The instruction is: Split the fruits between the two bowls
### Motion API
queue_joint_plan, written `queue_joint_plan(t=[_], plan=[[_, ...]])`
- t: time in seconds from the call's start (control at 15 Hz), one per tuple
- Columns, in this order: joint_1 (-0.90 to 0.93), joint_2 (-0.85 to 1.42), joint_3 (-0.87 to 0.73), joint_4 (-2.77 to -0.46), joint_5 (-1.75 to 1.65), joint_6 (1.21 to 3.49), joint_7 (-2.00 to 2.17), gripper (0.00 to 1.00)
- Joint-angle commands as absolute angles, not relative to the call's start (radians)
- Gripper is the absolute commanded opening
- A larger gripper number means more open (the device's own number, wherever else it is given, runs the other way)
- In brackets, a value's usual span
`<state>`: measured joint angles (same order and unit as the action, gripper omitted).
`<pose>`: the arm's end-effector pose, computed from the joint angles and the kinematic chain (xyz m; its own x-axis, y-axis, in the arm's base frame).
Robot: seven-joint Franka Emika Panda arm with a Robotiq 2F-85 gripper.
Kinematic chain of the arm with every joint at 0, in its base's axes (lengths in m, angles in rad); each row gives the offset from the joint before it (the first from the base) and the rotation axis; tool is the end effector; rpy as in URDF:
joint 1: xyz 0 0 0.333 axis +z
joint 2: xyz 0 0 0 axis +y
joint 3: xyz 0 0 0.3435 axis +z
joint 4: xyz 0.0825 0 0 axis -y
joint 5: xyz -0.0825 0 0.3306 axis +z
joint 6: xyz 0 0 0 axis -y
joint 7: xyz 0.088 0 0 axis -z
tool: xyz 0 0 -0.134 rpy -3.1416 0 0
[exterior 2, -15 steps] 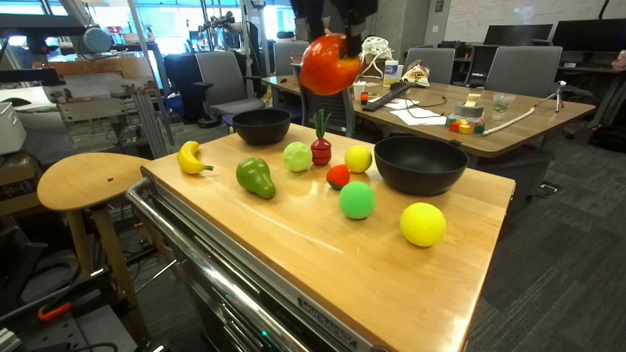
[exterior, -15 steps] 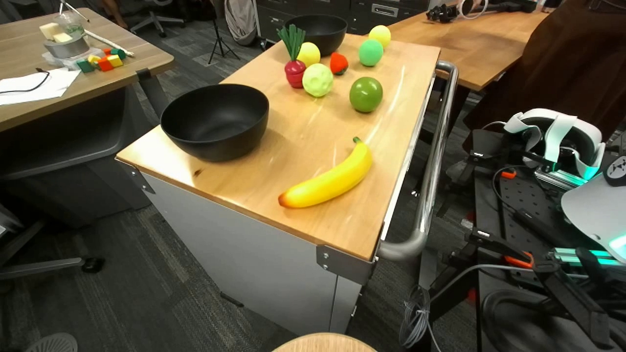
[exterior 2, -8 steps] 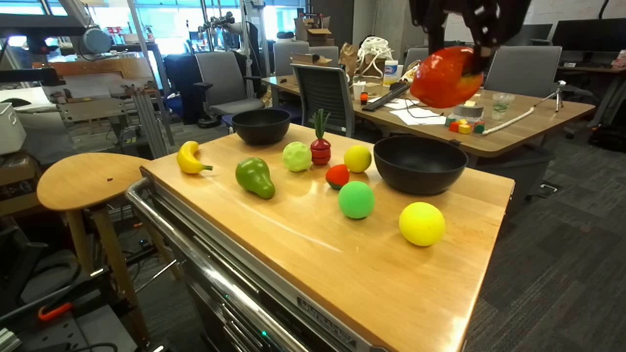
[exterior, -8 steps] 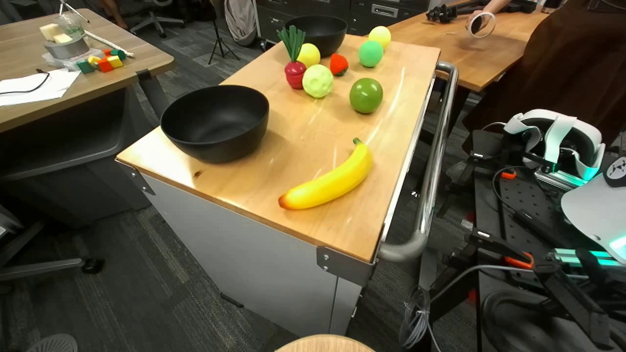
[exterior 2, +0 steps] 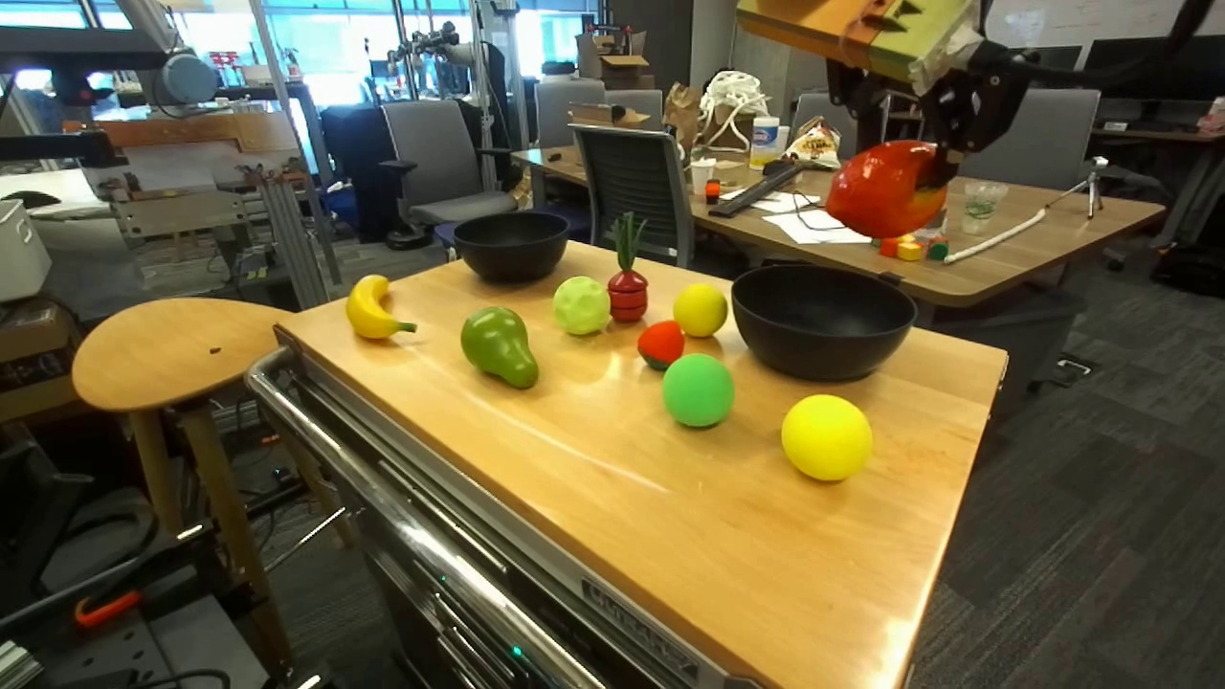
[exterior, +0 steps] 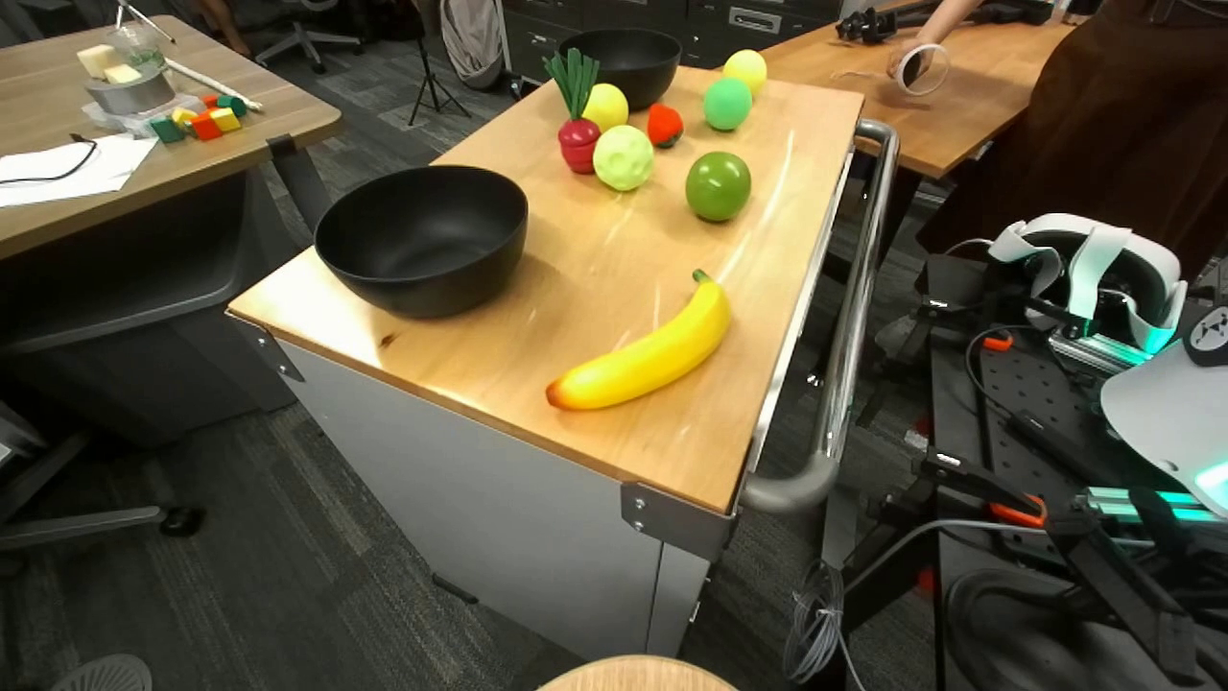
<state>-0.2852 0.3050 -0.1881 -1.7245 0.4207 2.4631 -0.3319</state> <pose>0.5884 -0.2785 0.4828 0.8023 -0.3768 0.4629 -0.3346 -0.9262 -0.1739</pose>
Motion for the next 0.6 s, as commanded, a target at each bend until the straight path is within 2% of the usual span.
queue_joint_plan(t=[0.0,0.53], plan=[[-0.295,0.365,-0.144,-1.639,0.382,2.476,-0.308,0.45],[-0.319,0.400,-0.117,-1.687,0.353,2.518,-0.335,0.45]])
